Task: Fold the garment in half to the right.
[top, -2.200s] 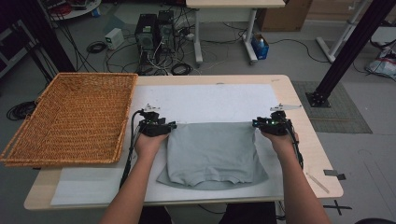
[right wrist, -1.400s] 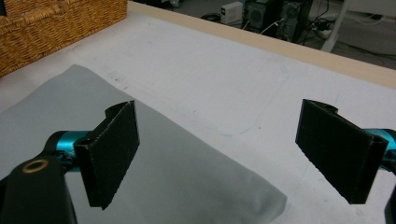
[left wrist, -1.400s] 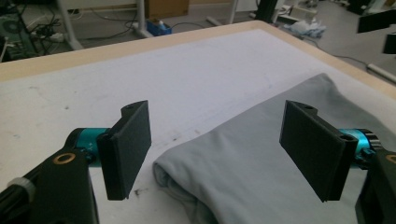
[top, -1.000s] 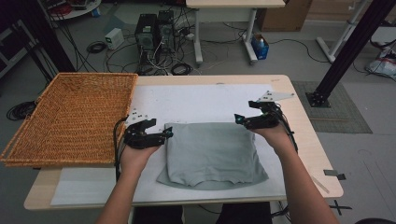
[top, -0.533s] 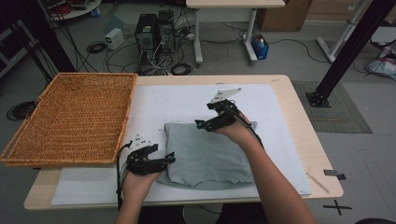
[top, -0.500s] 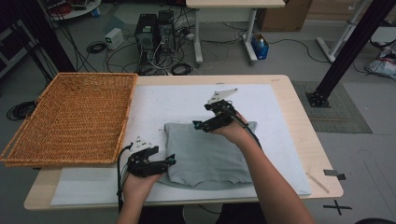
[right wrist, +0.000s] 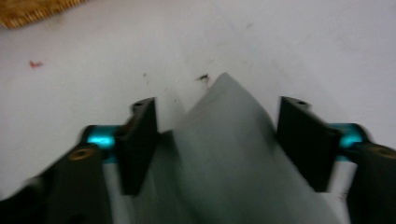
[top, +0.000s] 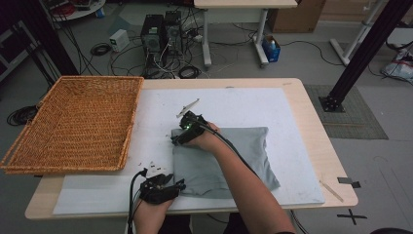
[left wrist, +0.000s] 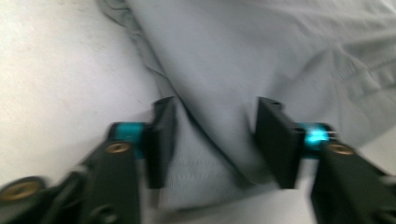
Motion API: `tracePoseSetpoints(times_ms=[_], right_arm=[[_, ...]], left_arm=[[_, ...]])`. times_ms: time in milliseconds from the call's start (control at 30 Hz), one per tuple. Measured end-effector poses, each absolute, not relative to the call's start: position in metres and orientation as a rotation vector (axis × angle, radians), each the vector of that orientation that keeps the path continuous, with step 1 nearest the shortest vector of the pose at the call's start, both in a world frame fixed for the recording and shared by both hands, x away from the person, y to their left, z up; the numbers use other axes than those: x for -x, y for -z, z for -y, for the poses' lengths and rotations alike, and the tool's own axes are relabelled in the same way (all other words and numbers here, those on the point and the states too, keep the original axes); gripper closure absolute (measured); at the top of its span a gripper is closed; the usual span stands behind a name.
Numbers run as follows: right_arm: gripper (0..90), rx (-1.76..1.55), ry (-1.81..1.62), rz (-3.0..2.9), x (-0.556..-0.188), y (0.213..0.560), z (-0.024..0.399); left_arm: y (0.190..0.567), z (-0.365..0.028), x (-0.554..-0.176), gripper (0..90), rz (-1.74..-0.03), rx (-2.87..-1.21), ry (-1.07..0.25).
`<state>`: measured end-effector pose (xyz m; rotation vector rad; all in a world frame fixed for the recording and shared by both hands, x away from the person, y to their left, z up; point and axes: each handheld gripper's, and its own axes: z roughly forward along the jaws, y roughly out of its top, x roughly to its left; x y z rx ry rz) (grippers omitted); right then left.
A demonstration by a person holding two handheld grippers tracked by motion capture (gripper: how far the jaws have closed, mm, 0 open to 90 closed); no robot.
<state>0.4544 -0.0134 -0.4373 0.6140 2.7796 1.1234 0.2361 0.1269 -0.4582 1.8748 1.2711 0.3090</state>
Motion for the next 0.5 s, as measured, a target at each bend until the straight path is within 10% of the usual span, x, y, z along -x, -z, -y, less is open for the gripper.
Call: tracePoseSetpoints(times_ms=[200, 500], right_arm=[[77.1, -0.591, -1.037, -2.846, -0.454, 0.441, 0.004], [81.4, -0.566, -1.159, -2.785, -0.451, 0.423, -0.019]], left_arm=[[0.460, -0.126, -0.236, 81.8, -1.239, -1.887, -0.288], [0.451, -0.159, -0.230, 84.0, -1.232, -1.839, -0.270]])
